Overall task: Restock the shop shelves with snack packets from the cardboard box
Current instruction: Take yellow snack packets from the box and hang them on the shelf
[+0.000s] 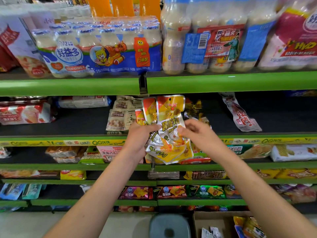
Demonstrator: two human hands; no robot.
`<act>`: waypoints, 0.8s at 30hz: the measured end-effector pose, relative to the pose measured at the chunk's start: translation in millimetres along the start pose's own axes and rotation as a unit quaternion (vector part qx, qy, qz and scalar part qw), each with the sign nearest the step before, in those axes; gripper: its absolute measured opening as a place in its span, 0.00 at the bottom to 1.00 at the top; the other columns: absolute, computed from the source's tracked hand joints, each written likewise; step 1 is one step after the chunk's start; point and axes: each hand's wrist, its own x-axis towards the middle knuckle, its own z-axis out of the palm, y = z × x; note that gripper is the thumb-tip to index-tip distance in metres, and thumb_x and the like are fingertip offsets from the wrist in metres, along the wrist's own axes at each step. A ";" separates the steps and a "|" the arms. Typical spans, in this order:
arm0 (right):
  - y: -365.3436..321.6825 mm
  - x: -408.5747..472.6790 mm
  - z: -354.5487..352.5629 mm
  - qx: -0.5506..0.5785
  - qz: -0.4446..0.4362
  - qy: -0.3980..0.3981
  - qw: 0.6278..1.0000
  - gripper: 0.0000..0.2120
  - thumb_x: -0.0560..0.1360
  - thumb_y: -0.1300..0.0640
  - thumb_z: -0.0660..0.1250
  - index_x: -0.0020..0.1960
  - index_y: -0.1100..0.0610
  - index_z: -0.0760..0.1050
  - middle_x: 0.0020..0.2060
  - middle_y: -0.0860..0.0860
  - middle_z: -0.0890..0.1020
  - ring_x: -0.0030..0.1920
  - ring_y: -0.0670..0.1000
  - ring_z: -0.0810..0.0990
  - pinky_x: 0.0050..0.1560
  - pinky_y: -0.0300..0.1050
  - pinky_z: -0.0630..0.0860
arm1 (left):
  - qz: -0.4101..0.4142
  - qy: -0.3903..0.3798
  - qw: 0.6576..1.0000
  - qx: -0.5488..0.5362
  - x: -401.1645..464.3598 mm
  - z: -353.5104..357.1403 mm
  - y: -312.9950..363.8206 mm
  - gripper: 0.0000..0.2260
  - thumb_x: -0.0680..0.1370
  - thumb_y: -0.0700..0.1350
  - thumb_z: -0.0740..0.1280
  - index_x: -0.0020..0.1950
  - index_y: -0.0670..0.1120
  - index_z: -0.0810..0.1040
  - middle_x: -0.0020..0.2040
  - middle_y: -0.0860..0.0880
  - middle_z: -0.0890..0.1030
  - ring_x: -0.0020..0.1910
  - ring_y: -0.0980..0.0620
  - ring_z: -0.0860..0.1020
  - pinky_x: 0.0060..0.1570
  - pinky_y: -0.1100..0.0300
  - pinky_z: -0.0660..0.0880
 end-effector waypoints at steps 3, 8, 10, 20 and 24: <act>5.8 -5.8 6.7 0.008 0.006 0.006 1.000 0.14 0.75 0.48 0.73 0.51 0.58 0.79 0.45 0.57 0.85 0.45 0.58 0.84 0.47 0.56 0.80 | 0.004 -0.020 1.000 0.002 -0.9 8.2 -1.0 0.11 0.71 0.36 0.76 0.48 0.47 0.80 0.40 0.55 0.87 0.38 0.57 0.85 0.42 0.57 0.76; 22.3 3.5 -17.8 -0.004 0.024 0.123 0.992 0.15 0.80 0.54 0.67 0.35 0.52 0.76 0.25 0.45 0.74 0.25 0.47 0.78 0.27 0.44 0.74 | 0.017 -0.030 0.999 -0.013 -0.7 13.7 -1.8 0.12 0.74 0.34 0.73 0.46 0.50 0.76 0.33 0.61 0.84 0.31 0.66 0.82 0.30 0.65 0.76; 28.2 15.6 -37.7 -0.008 0.041 0.184 0.982 0.17 0.80 0.55 0.67 0.32 0.52 0.75 0.21 0.43 0.71 0.22 0.45 0.74 0.24 0.44 0.75 | 0.009 -0.029 0.999 -0.020 -0.8 12.3 0.3 0.11 0.73 0.33 0.73 0.47 0.48 0.81 0.40 0.54 0.87 0.42 0.54 0.86 0.38 0.61 0.80; 61.2 91.0 -96.7 -0.157 0.126 0.246 0.948 0.14 0.78 0.61 0.68 0.63 0.61 0.79 0.57 0.59 0.83 0.56 0.58 0.81 0.54 0.46 0.75 | -0.017 -0.003 1.000 -0.023 -4.7 2.7 -0.1 0.14 0.72 0.33 0.73 0.56 0.43 0.83 0.51 0.44 0.87 0.51 0.41 0.85 0.60 0.36 0.77; 66.2 88.1 -95.2 -0.264 0.142 0.212 0.930 0.17 0.78 0.60 0.67 0.66 0.60 0.76 0.61 0.60 0.81 0.56 0.59 0.81 0.56 0.47 0.75 | -0.014 -0.006 1.000 -0.014 -4.6 -0.6 -1.2 0.13 0.72 0.33 0.73 0.54 0.44 0.84 0.51 0.45 0.87 0.51 0.42 0.85 0.60 0.38 0.77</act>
